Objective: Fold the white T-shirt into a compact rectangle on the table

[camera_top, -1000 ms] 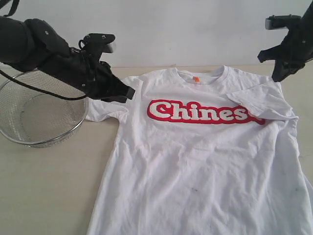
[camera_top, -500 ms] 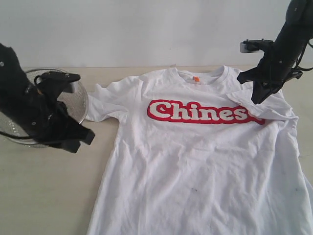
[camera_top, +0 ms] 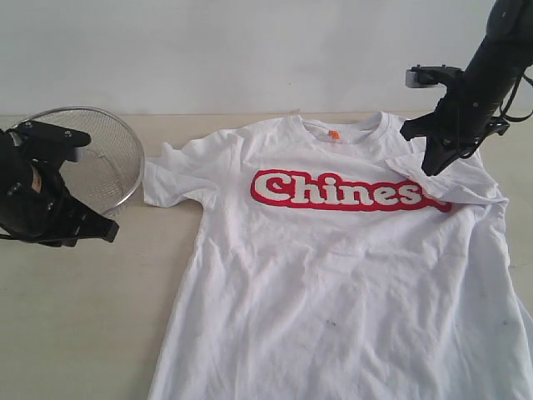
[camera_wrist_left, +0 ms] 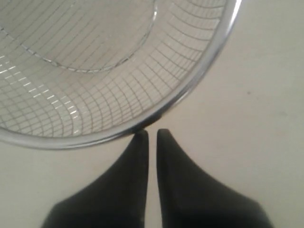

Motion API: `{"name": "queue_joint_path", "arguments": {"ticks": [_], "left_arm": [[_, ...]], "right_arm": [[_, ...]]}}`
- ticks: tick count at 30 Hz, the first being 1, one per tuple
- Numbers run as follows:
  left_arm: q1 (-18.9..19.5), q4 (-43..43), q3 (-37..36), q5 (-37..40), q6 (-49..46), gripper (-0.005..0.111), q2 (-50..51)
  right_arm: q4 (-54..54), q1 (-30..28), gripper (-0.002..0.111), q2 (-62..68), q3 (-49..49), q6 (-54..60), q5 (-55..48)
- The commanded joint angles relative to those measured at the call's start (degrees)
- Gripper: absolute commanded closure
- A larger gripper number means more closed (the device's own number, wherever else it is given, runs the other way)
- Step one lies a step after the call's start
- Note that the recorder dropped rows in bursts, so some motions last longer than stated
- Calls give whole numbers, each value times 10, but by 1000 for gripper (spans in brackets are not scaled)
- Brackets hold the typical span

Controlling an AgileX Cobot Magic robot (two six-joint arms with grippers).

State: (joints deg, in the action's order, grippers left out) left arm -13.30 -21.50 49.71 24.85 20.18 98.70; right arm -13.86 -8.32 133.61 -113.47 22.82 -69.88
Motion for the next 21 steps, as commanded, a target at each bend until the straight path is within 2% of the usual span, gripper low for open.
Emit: {"name": "queue_joint_path", "arguments": {"ticks": [1,4,11,14,17,21], "left_arm": [[31,-21,12,-71,15,102,28],[42,-21,32,-115,10,102,52],[42,-8,93,-114,-7,102,89],[35,55,94,-85,-27,102,80],[17,156,94,-52,-131,102,71],[1,329,94,-47,-282,102,57]], "right_arm": [[-2,-2,109,-12,2,2,-1],[-4,-2,109,-12,2,1,-1],[-6,-2,109,-17,2,0,-1],[-6,-2,109,-26,2,1,-1],[-5,-2,109,-35,2,11,-1],[8,-2,109,-43,2,13,-1]]}}
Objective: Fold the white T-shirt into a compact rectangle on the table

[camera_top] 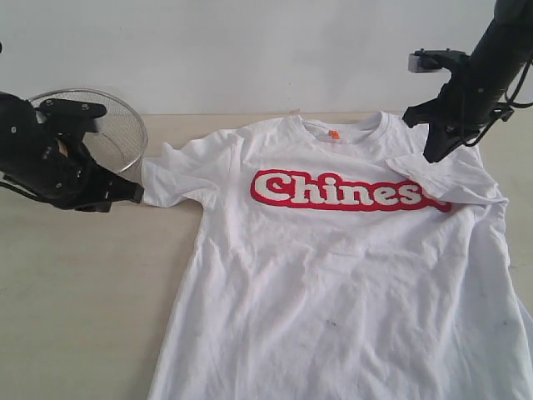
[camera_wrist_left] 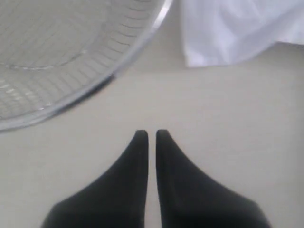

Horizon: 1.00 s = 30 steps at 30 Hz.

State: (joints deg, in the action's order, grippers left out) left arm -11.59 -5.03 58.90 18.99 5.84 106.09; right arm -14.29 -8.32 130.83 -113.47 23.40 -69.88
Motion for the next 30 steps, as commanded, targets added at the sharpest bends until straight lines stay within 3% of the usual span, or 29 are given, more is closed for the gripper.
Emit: {"name": "queue_joint_path", "arguments": {"ticks": [1,5,12,14,17,21,30], "left_arm": [[-16,218,2,16,-184,102,-21],[5,410,-6,57,-380,102,-30],[99,763,-77,100,-726,102,-37],[121,899,-90,122,-821,102,-36],[126,1025,-95,143,-908,102,-24],[110,1050,-91,108,-981,102,4],[109,1050,-68,35,-983,102,66]], "right_arm": [[15,-2,109,-16,2,7,-1],[16,-2,109,-25,4,9,-1],[11,-15,109,-63,75,13,-1],[4,-21,109,-77,103,13,3],[-18,-25,109,-93,135,23,35],[-46,-25,109,-99,142,29,40],[-76,-25,109,-103,142,51,38]]}}
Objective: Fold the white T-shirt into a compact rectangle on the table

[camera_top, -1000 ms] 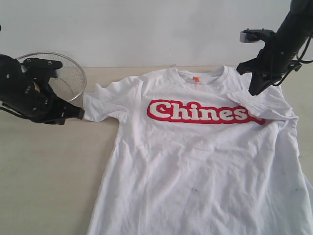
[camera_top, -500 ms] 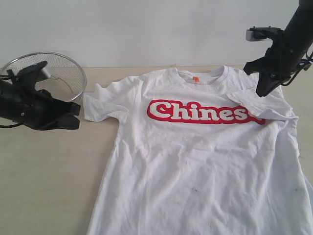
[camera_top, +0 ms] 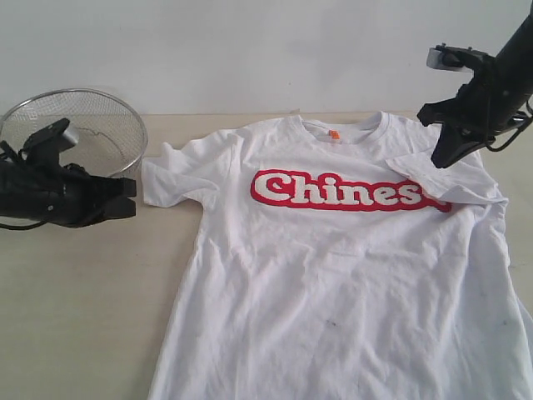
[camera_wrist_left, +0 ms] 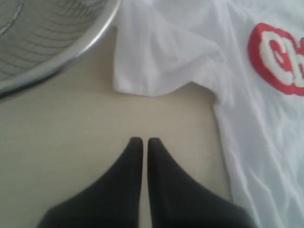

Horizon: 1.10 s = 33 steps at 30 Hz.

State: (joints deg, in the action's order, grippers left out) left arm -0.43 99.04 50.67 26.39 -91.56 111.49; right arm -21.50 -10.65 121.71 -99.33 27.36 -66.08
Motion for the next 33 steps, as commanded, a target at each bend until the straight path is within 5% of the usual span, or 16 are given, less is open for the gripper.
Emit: {"name": "queue_joint_path", "arguments": {"ticks": [1,5,12,15,25,33], "left_arm": [[-2,9,21,-44,-11,102,13],[-2,9,46,-39,-23,98,22],[-2,9,75,-25,-23,55,46],[-2,9,92,-15,-23,46,62],[-2,9,136,13,-12,50,105],[-23,9,164,56,-12,97,126]], "right_arm": [[-4,-2,109,-12,0,11,0],[-4,-2,109,-12,0,11,0],[-5,-2,109,-12,0,11,-3],[-5,-2,109,-12,0,12,-3],[-6,-2,109,-12,0,13,-5],[-7,-2,109,-12,0,14,-17]]}}
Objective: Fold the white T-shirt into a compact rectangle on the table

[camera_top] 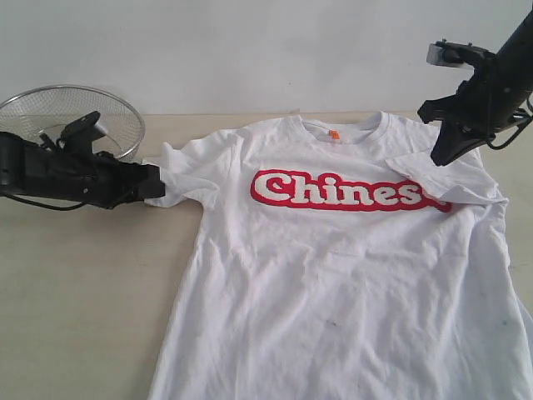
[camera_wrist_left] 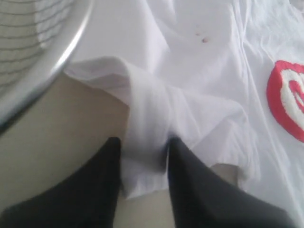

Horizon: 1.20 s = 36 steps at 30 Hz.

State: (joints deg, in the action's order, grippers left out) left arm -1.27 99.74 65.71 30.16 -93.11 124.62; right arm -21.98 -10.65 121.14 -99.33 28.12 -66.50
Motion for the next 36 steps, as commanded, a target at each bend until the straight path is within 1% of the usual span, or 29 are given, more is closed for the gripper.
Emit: {"name": "queue_joint_path", "arguments": {"ticks": [1,5,9,13,19,21,24,27,32,34,36], "left_arm": [[-18,2,16,22,2,102,-10],[-34,-2,24,27,2,102,-40],[-56,-38,33,10,2,102,-70],[-93,-81,57,-6,4,102,-88],[-169,-228,112,-10,77,102,-73],[-196,-290,130,-18,121,102,-60],[-223,-385,154,-21,193,102,-33],[-238,-472,169,-10,275,102,0],[-239,-610,184,3,397,102,34],[-239,-651,190,22,423,102,34],[-239,-656,194,29,425,102,33]], "right_arm": [[-1,-2,109,-6,0,8,-15],[-1,-2,109,-6,0,9,-17],[0,-2,109,-6,0,9,-18],[-1,-2,109,-6,0,9,-18],[-3,-2,109,-6,0,9,-19],[-6,-2,109,-6,0,9,-22],[-16,-2,109,-7,0,9,-26],[-31,-2,109,-7,0,10,-27],[-52,-2,109,-23,0,26,-27],[-61,-2,109,-33,0,35,-27],[-80,-2,109,-41,0,43,-22]]}}
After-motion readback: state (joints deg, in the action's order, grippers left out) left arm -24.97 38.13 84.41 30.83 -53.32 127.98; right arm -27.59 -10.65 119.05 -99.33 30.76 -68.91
